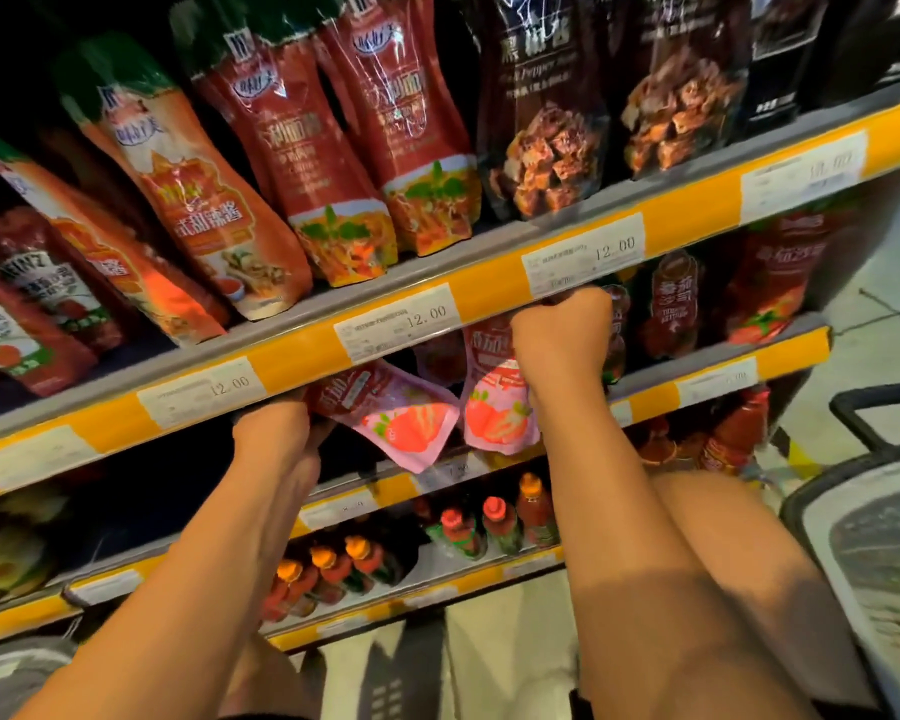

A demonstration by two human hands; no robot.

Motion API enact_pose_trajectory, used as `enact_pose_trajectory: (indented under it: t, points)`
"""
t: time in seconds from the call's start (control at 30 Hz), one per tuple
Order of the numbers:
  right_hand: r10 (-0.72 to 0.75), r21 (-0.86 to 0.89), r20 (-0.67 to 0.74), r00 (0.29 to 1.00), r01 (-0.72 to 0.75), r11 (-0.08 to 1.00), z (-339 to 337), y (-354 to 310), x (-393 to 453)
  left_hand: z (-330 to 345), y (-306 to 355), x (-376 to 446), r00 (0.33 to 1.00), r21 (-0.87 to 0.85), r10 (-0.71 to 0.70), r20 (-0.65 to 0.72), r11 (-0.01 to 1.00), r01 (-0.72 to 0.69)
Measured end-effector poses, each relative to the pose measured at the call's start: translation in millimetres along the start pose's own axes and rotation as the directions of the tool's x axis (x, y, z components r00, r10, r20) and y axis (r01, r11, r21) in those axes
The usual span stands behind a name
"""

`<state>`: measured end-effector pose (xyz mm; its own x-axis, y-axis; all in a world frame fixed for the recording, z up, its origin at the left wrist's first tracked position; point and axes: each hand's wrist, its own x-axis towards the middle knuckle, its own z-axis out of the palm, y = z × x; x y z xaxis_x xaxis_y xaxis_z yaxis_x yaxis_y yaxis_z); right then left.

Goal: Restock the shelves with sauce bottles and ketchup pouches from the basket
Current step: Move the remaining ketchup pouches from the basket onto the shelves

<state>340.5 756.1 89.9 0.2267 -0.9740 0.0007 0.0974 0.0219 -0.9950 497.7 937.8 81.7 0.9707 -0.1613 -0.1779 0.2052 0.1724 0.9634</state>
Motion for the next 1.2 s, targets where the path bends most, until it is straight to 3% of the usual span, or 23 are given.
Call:
enact_pose_trajectory:
  t: [0.13,0.3,0.47,0.53,0.63,0.73,0.87,1.03,1.2]
  points:
    - [-0.045,0.101,-0.012,0.999,0.046,0.994,7.0,0.9,0.5,6.1,2.1,0.1,0.993,-0.007,0.104,0.054,0.995,-0.103]
    - [-0.215,0.021,0.057,0.975,0.214,0.977,13.3,8.8,-2.6,16.2,-13.7,1.7,0.981,0.160,0.170,0.097,0.970,-0.184]
    - [-0.159,-0.055,0.183,0.970,0.171,0.984,20.2,18.6,-2.7,28.3,-26.5,-1.0,0.931,0.341,0.260,0.256,0.877,-0.339]
    - [-0.139,-0.105,0.188,0.972,0.160,0.982,21.0,21.0,0.4,32.3,-31.7,-7.2,0.899,0.298,0.282,0.337,0.873,-0.385]
    - [-0.075,-0.184,0.219,0.973,0.117,0.976,19.9,24.9,4.1,31.0,-37.4,-9.6,0.884,0.238,0.263,0.386,0.897,-0.371]
    - [-0.003,-0.257,0.283,0.959,0.079,0.963,16.3,27.9,5.5,21.6,-47.4,-4.6,0.903,0.297,0.161,0.397,0.909,-0.292]
    - [0.084,-0.386,0.313,0.946,0.046,0.921,7.1,30.9,4.5,8.7,-65.0,-0.5,0.905,0.530,0.057,0.421,0.794,-0.297]
    - [0.153,-0.549,0.356,0.922,0.074,0.832,-2.8,35.0,7.2,3.6,-76.7,2.2,0.915,0.624,-0.006,0.404,0.733,-0.271]
    - [0.094,-0.587,0.370,0.924,0.154,0.795,-7.4,36.8,8.8,3.7,-79.3,1.3,0.897,0.651,0.023,0.441,0.680,-0.338]
